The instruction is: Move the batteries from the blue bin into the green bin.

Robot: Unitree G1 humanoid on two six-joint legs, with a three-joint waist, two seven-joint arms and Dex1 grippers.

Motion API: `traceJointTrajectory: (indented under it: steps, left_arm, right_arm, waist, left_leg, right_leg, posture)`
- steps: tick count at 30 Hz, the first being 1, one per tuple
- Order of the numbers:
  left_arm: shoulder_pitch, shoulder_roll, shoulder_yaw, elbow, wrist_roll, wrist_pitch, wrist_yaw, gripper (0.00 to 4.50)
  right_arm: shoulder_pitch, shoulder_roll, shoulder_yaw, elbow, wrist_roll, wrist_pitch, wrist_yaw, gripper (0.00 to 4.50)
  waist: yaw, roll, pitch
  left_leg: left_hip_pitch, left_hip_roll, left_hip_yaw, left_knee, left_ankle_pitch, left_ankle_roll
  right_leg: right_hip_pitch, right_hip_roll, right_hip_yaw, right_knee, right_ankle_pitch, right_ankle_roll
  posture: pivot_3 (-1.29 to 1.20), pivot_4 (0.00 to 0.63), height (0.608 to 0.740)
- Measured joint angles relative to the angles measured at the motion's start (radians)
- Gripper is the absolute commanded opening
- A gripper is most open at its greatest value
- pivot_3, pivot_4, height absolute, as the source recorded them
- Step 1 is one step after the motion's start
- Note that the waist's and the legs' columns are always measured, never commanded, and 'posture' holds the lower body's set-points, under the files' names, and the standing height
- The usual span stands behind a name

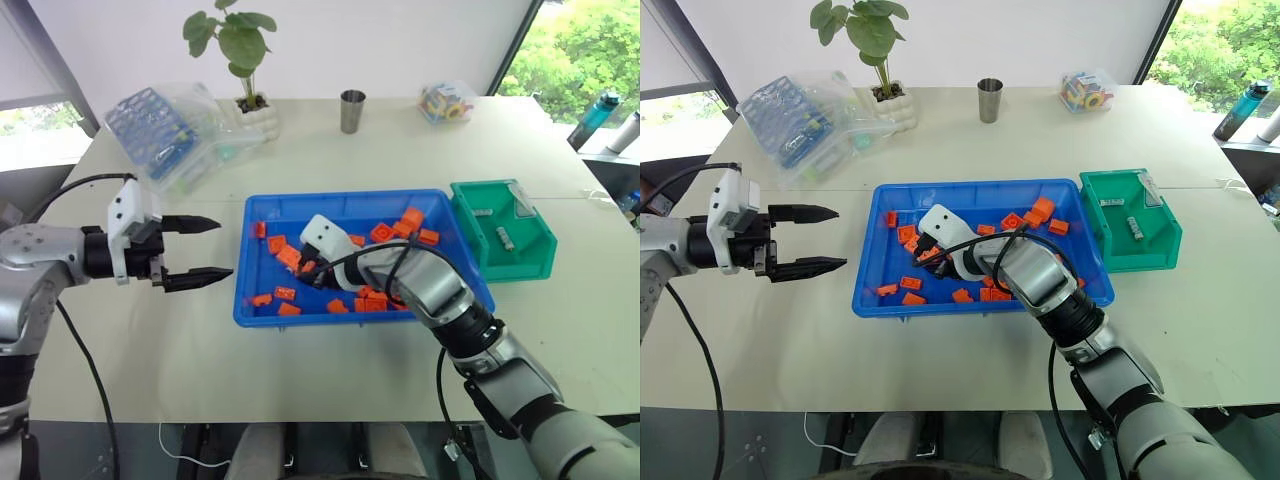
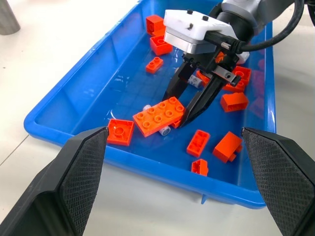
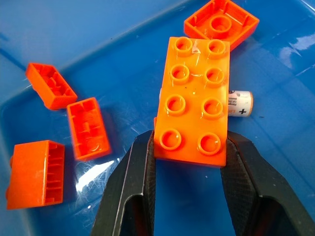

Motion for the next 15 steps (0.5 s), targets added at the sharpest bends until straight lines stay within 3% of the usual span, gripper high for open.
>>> traceJointTrajectory:
  steps: [8, 14, 15]
  left_arm:
    - [-0.006, -0.014, -0.008, 0.021, 0.015, -0.019, -0.001, 4.50]
    - [-0.016, -0.028, -0.009, 0.027, 0.028, -0.027, 0.000, 4.50]
    - [-0.017, -0.028, -0.009, 0.028, 0.029, -0.027, 0.000, 4.50]
  right_arm:
    - [-0.047, -0.069, -0.096, -0.037, 0.014, 0.025, 0.041, 1.23]
    - [-0.090, -0.137, -0.132, 0.182, -0.038, -0.118, 0.087, 1.23]
    - [-0.090, -0.136, -0.131, 0.209, -0.045, -0.134, 0.094, 1.73]
  waist:
    - [0.001, 0.000, 0.000]
    - [0.000, -0.001, 0.000]
    - [0.000, -0.001, 0.001]
  left_leg:
    - [0.000, 0.000, 0.000, 0.000, 0.000, 0.000]
    - [0.000, 0.000, 0.000, 0.000, 0.000, 0.000]
    - [0.000, 0.000, 0.000, 0.000, 0.000, 0.000]
  right_leg:
    - [0.000, 0.000, 0.000, 0.000, 0.000, 0.000]
    - [0.000, 0.000, 0.000, 0.000, 0.000, 0.000]
    - [0.000, 0.000, 0.000, 0.000, 0.000, 0.000]
  posture:
    - [0.00, 0.150, 0.716]
    - [0.00, 0.150, 0.716]
    - [0.00, 0.150, 0.716]
